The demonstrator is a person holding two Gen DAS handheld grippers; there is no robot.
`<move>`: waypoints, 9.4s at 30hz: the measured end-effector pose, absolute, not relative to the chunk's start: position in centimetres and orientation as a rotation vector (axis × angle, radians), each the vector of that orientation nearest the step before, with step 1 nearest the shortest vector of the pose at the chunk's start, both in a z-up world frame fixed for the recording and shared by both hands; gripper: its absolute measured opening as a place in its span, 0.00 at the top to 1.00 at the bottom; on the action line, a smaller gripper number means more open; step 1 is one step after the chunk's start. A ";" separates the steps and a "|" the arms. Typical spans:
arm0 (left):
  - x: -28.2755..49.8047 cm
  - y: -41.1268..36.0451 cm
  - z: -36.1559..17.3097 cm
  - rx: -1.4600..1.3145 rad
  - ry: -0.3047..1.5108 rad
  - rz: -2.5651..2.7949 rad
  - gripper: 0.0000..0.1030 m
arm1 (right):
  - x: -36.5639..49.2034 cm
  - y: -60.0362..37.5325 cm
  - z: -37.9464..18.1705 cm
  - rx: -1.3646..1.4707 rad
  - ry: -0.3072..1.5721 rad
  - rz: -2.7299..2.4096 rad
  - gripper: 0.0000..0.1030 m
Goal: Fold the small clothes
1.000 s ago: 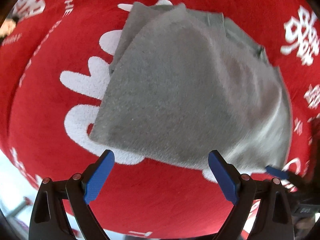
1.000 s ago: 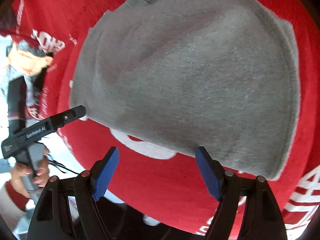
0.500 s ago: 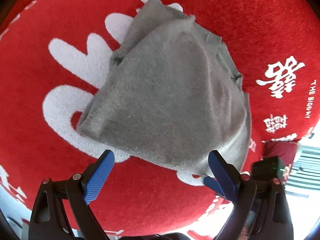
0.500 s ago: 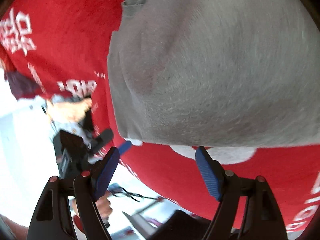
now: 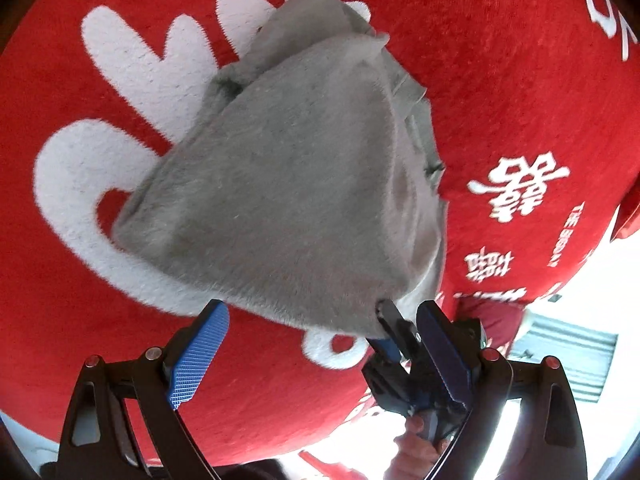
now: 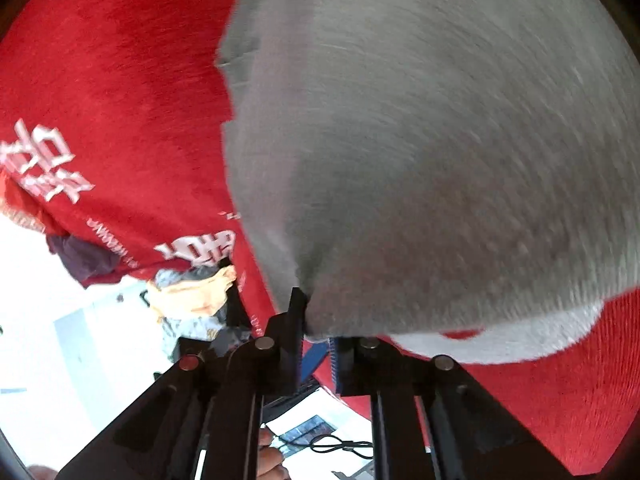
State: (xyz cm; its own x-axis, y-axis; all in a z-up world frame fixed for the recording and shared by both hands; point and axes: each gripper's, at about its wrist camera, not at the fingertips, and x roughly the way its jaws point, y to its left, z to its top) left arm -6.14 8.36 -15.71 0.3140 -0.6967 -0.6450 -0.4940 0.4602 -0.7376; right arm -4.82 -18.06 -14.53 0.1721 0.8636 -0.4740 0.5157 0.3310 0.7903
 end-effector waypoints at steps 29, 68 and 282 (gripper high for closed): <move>-0.8 3.6 -11.8 -0.317 1.221 0.007 0.87 | 3.8 -17.5 -5.3 0.607 1.635 0.576 0.32; -4.9 -5.6 -5.6 0.434 0.885 -0.296 0.87 | 16.0 1.6 -8.7 -0.030 1.845 0.822 0.78; -2.0 7.8 -1.0 -0.134 1.499 -0.166 0.01 | 0.9 -21.2 -4.7 0.410 1.600 0.241 0.44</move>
